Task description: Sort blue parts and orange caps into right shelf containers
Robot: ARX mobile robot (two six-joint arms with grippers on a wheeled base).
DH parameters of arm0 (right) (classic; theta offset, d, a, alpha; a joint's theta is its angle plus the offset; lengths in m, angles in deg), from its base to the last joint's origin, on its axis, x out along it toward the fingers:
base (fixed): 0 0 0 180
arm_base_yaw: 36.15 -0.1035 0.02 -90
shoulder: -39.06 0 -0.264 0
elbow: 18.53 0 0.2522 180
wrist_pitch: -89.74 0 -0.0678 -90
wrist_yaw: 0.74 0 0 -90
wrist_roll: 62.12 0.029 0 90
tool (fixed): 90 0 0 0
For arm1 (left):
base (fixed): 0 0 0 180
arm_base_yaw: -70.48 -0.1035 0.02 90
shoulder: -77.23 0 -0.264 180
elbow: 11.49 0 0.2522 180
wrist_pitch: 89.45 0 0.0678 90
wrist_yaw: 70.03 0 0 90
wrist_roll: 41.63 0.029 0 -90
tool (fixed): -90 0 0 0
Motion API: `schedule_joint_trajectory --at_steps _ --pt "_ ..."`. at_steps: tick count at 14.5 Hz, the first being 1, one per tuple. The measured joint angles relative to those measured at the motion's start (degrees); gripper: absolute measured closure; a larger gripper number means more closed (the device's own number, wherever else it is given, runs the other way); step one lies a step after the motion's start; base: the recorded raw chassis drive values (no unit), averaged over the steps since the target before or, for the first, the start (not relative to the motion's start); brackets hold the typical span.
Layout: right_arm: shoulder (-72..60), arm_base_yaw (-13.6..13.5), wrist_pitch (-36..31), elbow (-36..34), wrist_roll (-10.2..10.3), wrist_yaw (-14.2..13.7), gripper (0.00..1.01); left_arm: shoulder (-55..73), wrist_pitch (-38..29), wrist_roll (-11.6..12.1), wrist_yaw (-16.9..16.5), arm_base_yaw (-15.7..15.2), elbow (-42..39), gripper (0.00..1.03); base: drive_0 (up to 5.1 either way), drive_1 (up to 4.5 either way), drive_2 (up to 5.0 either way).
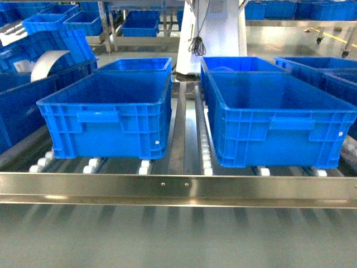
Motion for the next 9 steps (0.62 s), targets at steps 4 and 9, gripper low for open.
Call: schedule_joint_trajectory --at_steps 4,9 --pt "0.00 0.00 -0.07 0.00 0.00 0.00 0.55 0.00 0.02 0.00 -0.02 0.00 0.00 0.61 0.0 0.00 0.0" --pt "0.00 0.00 0.04 0.00 0.00 -0.02 0.55 0.00 0.07 0.00 0.00 0.00 0.00 0.61 0.0 0.00 0.0"
